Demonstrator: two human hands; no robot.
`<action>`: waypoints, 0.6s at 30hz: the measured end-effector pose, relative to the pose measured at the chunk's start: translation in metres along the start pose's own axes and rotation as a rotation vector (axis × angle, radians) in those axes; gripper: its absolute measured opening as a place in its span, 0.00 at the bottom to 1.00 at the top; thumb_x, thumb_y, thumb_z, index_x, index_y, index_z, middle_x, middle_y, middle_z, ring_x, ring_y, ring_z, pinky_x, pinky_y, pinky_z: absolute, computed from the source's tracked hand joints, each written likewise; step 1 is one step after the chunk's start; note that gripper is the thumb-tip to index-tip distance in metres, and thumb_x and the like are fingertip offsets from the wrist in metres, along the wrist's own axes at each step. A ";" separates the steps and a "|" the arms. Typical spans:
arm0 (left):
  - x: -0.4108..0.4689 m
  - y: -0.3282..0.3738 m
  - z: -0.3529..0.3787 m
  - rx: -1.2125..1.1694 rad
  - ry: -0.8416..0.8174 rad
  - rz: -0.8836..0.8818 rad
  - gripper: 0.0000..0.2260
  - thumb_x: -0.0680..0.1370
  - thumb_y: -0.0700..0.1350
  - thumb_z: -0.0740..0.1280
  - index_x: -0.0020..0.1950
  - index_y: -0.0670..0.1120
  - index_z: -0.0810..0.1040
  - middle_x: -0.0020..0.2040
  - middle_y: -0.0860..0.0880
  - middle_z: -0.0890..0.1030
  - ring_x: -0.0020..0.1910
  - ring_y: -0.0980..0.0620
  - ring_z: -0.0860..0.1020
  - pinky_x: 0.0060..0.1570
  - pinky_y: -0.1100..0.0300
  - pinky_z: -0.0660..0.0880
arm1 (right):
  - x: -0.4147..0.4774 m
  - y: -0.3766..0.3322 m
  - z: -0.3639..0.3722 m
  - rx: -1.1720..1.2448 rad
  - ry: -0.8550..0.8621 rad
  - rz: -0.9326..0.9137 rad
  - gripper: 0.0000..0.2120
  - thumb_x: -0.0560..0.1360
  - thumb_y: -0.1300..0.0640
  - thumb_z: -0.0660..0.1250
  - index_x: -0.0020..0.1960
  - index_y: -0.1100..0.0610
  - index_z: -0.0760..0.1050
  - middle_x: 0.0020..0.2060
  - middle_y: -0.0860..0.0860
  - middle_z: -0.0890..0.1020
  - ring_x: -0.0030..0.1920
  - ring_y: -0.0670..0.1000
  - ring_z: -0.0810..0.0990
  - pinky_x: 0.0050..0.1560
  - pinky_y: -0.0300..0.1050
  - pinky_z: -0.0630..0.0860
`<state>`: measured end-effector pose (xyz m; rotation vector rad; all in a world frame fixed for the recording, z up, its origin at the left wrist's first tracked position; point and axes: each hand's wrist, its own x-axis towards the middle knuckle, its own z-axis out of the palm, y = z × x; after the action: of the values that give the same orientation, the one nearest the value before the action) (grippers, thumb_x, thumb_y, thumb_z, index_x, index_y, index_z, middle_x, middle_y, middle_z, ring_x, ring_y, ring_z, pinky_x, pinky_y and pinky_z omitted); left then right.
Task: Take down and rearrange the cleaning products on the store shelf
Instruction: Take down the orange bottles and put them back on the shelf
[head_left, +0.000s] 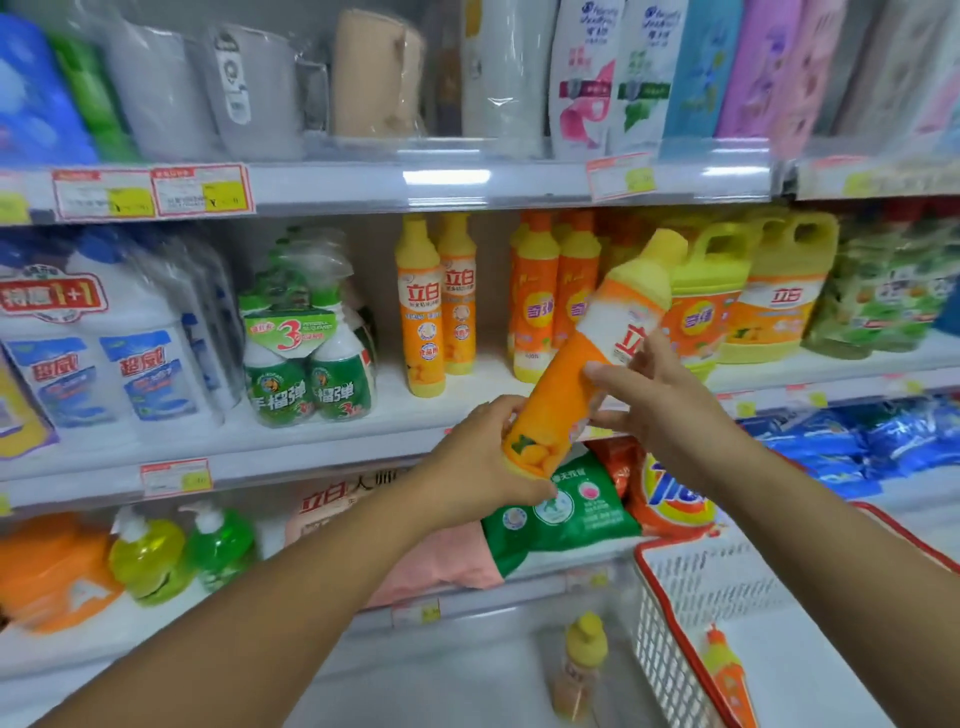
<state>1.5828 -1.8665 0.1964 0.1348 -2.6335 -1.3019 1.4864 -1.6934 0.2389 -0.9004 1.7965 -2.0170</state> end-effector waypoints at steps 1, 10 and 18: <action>-0.004 0.004 0.008 0.020 0.022 -0.018 0.34 0.62 0.52 0.80 0.64 0.57 0.69 0.58 0.54 0.74 0.52 0.54 0.78 0.53 0.49 0.79 | -0.005 -0.001 -0.005 0.000 0.018 0.015 0.22 0.75 0.55 0.71 0.64 0.45 0.66 0.50 0.40 0.83 0.52 0.47 0.84 0.54 0.58 0.82; -0.021 0.012 0.056 -0.175 -0.154 -0.128 0.36 0.70 0.39 0.77 0.71 0.56 0.64 0.54 0.58 0.78 0.46 0.62 0.78 0.44 0.71 0.76 | -0.023 0.012 -0.031 0.015 0.147 0.081 0.49 0.64 0.58 0.78 0.76 0.42 0.56 0.59 0.55 0.79 0.53 0.57 0.84 0.43 0.57 0.83; -0.019 0.009 0.065 -0.128 -0.073 -0.039 0.38 0.65 0.43 0.82 0.66 0.61 0.65 0.56 0.62 0.76 0.53 0.62 0.78 0.47 0.75 0.73 | -0.020 0.011 -0.037 -0.011 0.055 0.139 0.38 0.71 0.57 0.74 0.73 0.41 0.59 0.55 0.54 0.81 0.48 0.53 0.85 0.40 0.48 0.81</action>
<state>1.5875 -1.8069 0.1621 0.1228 -2.6090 -1.5118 1.4766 -1.6550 0.2219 -0.7081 1.8467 -1.9649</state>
